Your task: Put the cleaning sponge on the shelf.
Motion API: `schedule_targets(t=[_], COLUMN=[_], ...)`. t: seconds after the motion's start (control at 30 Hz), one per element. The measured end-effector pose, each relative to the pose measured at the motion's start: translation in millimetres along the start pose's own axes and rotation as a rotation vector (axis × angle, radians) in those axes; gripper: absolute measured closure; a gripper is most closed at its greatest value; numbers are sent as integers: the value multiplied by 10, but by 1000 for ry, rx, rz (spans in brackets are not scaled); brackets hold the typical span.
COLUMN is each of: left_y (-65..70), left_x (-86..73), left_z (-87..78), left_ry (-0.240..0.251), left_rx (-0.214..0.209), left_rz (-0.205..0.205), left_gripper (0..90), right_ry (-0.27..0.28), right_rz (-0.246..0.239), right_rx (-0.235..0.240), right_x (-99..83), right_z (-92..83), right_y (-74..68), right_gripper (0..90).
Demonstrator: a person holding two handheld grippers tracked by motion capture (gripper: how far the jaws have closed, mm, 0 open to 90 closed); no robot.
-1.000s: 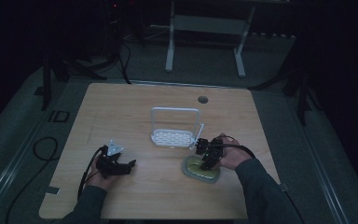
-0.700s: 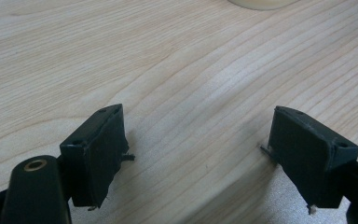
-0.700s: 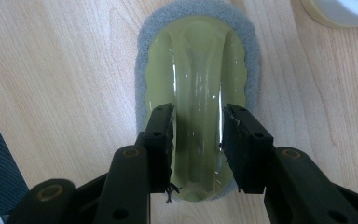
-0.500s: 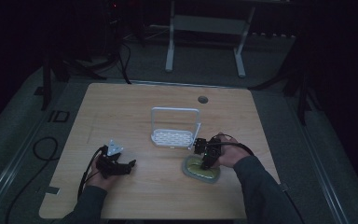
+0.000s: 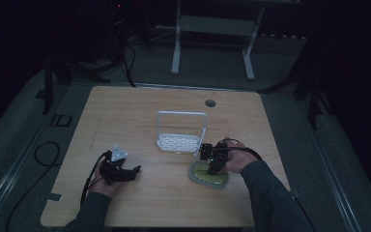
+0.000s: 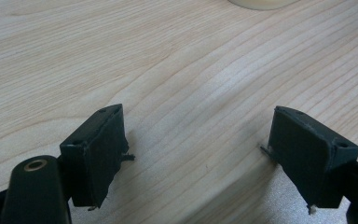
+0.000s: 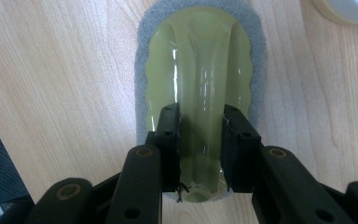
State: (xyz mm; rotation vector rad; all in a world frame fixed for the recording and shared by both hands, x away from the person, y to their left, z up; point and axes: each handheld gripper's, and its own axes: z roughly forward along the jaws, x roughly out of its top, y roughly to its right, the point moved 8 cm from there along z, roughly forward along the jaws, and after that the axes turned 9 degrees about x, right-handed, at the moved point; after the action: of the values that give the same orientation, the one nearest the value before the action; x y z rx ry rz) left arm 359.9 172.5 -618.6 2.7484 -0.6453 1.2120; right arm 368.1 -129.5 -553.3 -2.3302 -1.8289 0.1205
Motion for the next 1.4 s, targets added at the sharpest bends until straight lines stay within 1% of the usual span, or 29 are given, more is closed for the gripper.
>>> schedule_targets(t=[0.13, 0.17, 0.3, 0.43, 0.53, 0.8, 1.13, 1.3, 1.4], left_y=[0, 1, 2, 2, 2, 2, 2, 2, 2], left_x=[0, 0, 0, 0, -1, 0, -1, 0, 0], left_z=[0, 0, 0, 0, 0, 0, 0, 0, 0], left_ry=[0, 0, 0, 0, -1, 0, -1, 0, 0], left_rx=[0, -1, -1, -1, -1, -1, -1, -1, -1], left_rz=[-1, 0, -1, -2, -2, -2, -1, -2, -2], left_gripper=[192, 192, 192, 192, 192, 192, 192, 192, 192], right_ry=[2, 5, 5, -5, -15, -43, -66, -63, -58], right_rz=[-13, -28, -42, -47, -55, -57, -65, -65, -75], right_rx=[-9, -20, -31, -35, -31, -29, -4, 1, 0], right_x=[16, 30, 47, 54, 54, 37, 40, 51, 64], right_z=[-19, -32, -47, -55, -49, -15, 30, 29, 33], right_y=[-5, -3, -7, -16, -18, -19, -39, -46, -40], right_gripper=[711, 712, 713, 714, 714, 714, 708, 705, 703])
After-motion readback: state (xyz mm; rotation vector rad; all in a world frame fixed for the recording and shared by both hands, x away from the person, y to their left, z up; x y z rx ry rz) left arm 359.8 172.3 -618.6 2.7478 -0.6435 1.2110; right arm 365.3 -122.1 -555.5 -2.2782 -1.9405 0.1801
